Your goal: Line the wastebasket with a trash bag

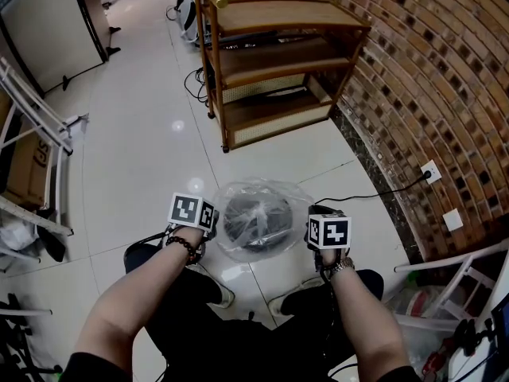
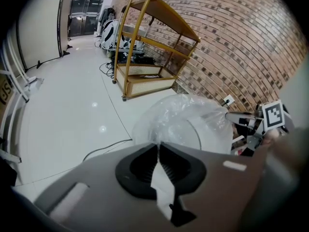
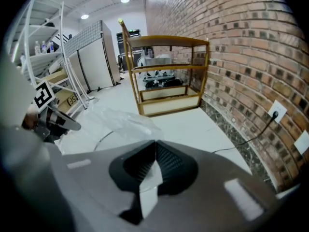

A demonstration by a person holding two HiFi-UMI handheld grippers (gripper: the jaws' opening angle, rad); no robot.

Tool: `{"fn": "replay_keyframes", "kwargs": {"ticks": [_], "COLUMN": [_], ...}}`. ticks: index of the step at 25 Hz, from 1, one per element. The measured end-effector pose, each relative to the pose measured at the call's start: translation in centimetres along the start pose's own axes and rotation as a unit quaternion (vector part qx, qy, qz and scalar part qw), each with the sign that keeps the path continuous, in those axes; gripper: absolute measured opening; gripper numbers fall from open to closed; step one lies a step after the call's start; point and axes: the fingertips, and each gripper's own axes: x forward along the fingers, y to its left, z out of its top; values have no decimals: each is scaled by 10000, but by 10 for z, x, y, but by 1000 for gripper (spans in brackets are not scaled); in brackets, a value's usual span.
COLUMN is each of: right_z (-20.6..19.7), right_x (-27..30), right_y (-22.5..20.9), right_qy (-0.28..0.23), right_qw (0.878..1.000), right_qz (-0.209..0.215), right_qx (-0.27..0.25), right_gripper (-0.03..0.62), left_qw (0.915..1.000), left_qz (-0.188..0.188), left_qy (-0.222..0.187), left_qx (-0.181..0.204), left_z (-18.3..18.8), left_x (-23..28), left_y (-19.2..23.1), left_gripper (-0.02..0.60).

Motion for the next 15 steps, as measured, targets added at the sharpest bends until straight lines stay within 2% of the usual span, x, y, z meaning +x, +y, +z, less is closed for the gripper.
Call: {"fn": "replay_keyframes", "kwargs": {"ticks": [15], "right_z": [-28], "right_x": [45], "right_y": [-10], "right_qy": [388], "right_qw": [9992], "right_qz": [-57], "right_qx": [8], "right_gripper": [8], "left_qw": [9995], "left_qz": [99], "left_qy": [282], "left_qx": [-31], "left_z": [-4], "left_x": [41], "left_y": [17], "left_gripper": [28]}}
